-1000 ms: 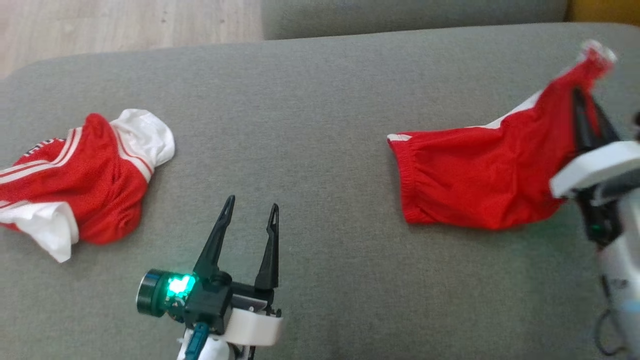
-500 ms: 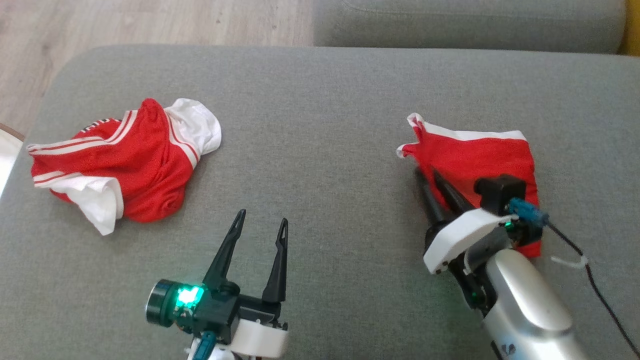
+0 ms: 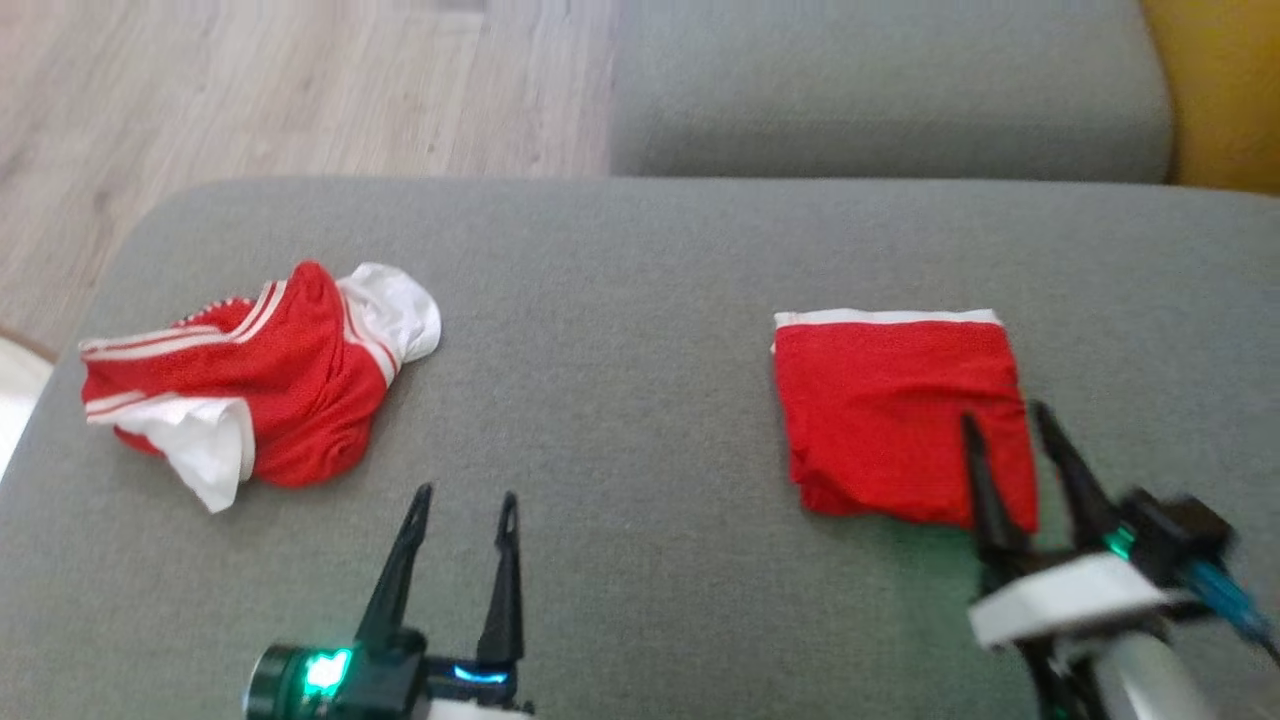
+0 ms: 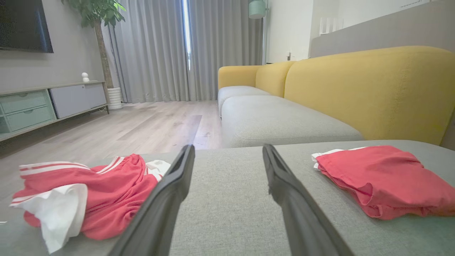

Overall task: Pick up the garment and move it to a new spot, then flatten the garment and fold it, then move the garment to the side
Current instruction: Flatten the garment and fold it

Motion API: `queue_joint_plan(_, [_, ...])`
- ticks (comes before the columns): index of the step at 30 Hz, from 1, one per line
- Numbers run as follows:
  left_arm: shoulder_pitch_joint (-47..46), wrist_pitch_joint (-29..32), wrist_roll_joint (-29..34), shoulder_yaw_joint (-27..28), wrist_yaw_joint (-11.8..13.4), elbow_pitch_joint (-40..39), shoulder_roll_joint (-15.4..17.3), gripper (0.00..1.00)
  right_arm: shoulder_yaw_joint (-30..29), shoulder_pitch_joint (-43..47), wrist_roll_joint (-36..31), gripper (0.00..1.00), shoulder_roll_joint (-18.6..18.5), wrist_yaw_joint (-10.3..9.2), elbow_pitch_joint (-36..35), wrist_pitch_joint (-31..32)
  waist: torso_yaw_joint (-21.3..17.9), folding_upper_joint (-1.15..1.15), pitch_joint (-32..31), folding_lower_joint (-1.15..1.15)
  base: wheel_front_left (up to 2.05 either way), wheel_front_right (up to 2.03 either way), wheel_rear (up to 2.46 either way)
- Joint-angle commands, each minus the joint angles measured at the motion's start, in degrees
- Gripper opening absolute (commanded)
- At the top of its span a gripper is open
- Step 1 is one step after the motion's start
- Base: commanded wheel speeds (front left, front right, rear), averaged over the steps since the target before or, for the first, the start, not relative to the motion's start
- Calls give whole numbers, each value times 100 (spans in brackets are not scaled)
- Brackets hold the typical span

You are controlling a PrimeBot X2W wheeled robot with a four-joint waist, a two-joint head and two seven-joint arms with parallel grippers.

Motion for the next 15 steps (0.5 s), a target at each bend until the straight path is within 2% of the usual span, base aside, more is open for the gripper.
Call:
queue_joint_plan(1, [-73, -37, -29, 257, 52, -242, 19, 100, -84, 19, 44, 100, -34, 37, -320, -68, -114, 0, -140, 1, 0, 0, 0])
queue_joint_plan(7, [447, -37, -131, 596, 77, -318, 58, 100, -427, 895, -181, 100, -91, 37, -1038, -72, -255, 0, -379, 1, 0, 0, 0])
queue_joint_plan(15, [805, -37, -125, 799, -29, -242, 61, 100, -534, 1322, -591, 100, 12, 37, -1226, -73, -301, 0, -570, 1, 0, 0, 0])
